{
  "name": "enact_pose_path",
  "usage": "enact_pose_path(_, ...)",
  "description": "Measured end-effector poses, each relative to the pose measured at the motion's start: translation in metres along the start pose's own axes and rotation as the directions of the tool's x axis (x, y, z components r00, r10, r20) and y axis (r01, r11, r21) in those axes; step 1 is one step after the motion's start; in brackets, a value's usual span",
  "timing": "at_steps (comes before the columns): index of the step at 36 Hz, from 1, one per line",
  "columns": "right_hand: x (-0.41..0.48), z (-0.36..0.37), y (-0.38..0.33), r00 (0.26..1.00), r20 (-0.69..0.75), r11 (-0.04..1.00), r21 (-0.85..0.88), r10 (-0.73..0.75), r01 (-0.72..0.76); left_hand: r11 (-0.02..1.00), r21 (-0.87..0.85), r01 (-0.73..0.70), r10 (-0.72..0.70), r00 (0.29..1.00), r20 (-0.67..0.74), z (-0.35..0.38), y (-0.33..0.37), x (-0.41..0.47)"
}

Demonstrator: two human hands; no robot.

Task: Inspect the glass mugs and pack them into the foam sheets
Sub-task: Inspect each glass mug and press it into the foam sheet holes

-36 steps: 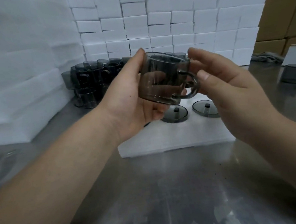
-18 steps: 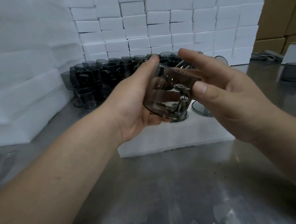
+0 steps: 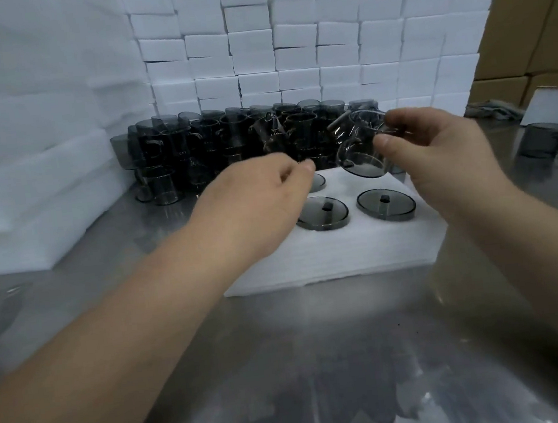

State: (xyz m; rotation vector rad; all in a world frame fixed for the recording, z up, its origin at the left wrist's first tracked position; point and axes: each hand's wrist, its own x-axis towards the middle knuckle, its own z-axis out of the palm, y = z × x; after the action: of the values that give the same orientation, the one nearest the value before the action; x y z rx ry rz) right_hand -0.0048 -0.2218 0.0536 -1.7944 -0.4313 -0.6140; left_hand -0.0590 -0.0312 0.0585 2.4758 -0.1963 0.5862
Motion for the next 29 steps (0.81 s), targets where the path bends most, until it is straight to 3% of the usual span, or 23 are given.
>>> enact_pose_path(6,0.013,0.003,0.01,0.994,0.029,0.991,-0.086,0.102,-0.099,0.978,0.204,0.034,-0.062,0.99,0.129,0.005,-0.003,0.001)
enact_pose_path(10,0.015,0.005,0.016,0.993,0.073,0.981,-0.176,0.093,-0.079,0.946,0.321,0.039,-0.093,0.983,0.157,0.009,-0.004,0.002)
enact_pose_path(29,0.021,0.003,0.026,0.956,0.277,0.991,-0.12,0.096,-0.065,0.933,0.359,0.034,-0.095,0.983,0.155,0.012,-0.006,0.002)
